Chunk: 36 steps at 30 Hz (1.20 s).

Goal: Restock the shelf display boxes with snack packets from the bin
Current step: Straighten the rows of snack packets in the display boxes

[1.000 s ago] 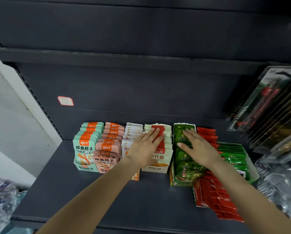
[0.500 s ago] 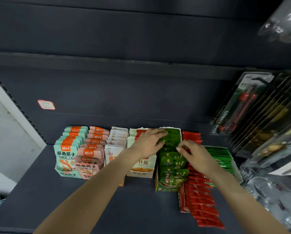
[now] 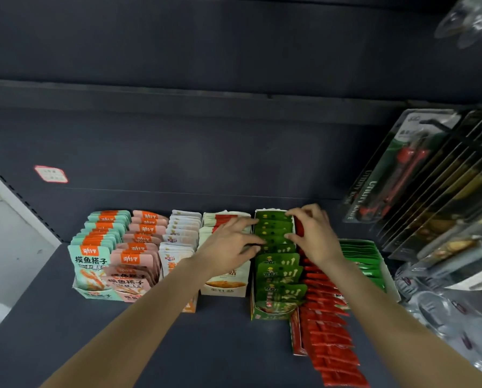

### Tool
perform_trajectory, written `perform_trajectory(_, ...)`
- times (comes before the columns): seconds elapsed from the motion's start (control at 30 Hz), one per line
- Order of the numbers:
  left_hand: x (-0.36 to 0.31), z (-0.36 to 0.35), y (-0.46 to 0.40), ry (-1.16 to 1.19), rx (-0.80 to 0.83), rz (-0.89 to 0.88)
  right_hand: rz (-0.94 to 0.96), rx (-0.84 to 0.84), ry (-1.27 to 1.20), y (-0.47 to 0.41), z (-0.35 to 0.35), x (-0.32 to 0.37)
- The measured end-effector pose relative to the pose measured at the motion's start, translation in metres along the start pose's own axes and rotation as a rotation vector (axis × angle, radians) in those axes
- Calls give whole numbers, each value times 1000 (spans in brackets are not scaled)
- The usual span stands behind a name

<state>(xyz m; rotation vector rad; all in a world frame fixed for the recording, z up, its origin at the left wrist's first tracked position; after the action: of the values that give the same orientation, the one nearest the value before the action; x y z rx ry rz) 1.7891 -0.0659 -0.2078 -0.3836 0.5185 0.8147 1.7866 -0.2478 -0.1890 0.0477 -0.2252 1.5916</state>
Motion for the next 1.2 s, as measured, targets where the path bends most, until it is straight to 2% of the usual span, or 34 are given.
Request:
perform_trajectory(0.17, 1, -2, 3, -4, 5, -4, 16, -36, 22, 3, -10, 1)
perform_trajectory(0.57, -4, 2, 5, 11, 18, -3, 14, 26, -9, 4, -7, -1)
perform_trajectory(0.63, -7, 4, 8, 30, 14, -4, 53, -27, 14, 9, -2, 2)
perform_trajectory(0.73, -11, 7, 14, 48, -10, -27, 126, -220, 0, 18, 9, 9)
perform_trajectory(0.77, -11, 8, 15, 51, -16, -24, 127, -235, -24, 21, 11, 10)
perform_trajectory(0.93, -13, 6, 13, 53, 52, 46, 90, 34, -33, 17, 0, 5)
perform_trajectory(1.1, -13, 12, 10, 170, -20, 156, 118, 105, -118, 11, 1, 6)
perform_trajectory(1.2, -15, 16, 1, 73, -98, 107, 97, 88, -116, 11, 1, 5)
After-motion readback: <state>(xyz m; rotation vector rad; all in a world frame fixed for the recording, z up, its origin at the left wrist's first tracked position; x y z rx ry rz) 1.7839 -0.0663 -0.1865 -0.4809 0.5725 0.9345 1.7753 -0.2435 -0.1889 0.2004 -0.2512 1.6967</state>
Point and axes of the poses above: each hand's wrist, its own y-axis away from the middle knuckle, its own z-axis out of the back of the hand, x = y × z, the point moved 5 cm from there along -y, towards the middle knuckle, and after that the axes turned 13 degrees about y, right-handed, at the moved point
